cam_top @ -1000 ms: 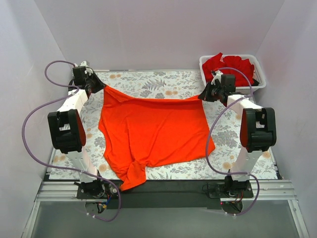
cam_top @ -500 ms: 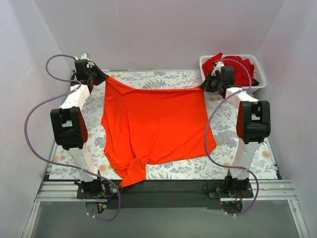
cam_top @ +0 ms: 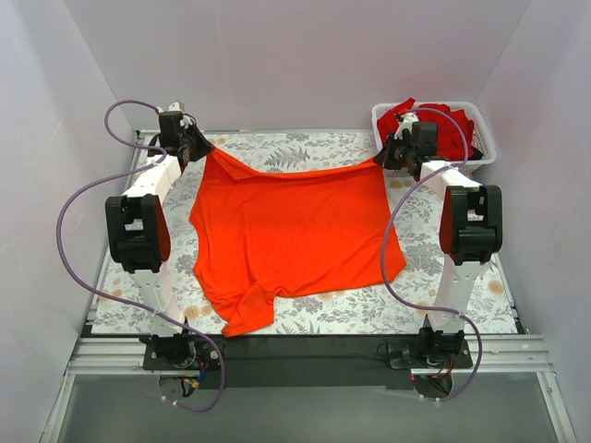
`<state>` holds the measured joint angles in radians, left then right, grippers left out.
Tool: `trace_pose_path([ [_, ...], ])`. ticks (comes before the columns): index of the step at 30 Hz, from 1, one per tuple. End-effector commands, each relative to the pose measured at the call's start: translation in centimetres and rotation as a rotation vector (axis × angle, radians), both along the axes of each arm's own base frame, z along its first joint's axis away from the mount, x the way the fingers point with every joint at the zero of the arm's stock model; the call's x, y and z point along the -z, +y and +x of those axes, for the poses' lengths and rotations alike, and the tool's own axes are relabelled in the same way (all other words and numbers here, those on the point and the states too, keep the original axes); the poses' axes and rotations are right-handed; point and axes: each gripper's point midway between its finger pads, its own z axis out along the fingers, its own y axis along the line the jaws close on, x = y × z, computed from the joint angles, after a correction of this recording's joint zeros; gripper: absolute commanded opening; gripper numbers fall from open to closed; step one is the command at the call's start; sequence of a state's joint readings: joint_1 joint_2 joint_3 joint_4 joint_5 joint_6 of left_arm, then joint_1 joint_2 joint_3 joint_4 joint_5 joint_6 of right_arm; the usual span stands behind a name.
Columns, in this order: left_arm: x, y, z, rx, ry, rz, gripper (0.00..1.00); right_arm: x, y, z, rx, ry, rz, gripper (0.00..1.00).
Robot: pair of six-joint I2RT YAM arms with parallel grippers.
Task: Fold and stack the t-shirts
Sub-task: Fold the tshirt
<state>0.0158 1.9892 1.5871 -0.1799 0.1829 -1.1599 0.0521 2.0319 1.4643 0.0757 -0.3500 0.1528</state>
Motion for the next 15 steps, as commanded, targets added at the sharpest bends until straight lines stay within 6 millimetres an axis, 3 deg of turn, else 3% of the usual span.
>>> trace_pose_path([
  [1, -3.5, 0.4, 0.5, -0.034, -0.056, 0.006, 0.00, -3.4, -1.1, 1.8, 0.014, -0.105, -0.023, 0.01],
  [3, -4.2, 0.8, 0.9, -0.048, -0.074, 0.022, 0.00, -3.9, -1.2, 2.0, 0.018, -0.116, -0.025, 0.01],
  [4, -5.7, 1.1, 1.7, -0.058, -0.109, 0.033, 0.00, -3.9, -1.4, 2.2, 0.023, -0.117, -0.029, 0.01],
  [5, -4.4, 1.7, 2.1, -0.084, -0.067, 0.055, 0.00, -4.3, -1.4, 2.5, 0.026, -0.124, -0.025, 0.01],
  [6, -4.5, 1.7, 2.4, -0.081, -0.060, 0.063, 0.00, -4.4, -1.6, 2.6, 0.030, -0.125, -0.024, 0.01],
  [9, -5.3, 1.3, 2.5, -0.060, -0.062, 0.054, 0.00, -4.4, -1.6, 2.8, 0.032, -0.126, -0.023, 0.01],
  [10, -5.5, -0.2, 2.7, -0.040, -0.087, 0.071, 0.00, -4.2, -1.6, 2.8, 0.029, -0.124, -0.023, 0.01],
  [15, -2.6, -0.4, 2.0, -0.038, -0.029, 0.077, 0.00, -3.3, -1.3, 2.6, 0.015, -0.104, -0.015, 0.01],
])
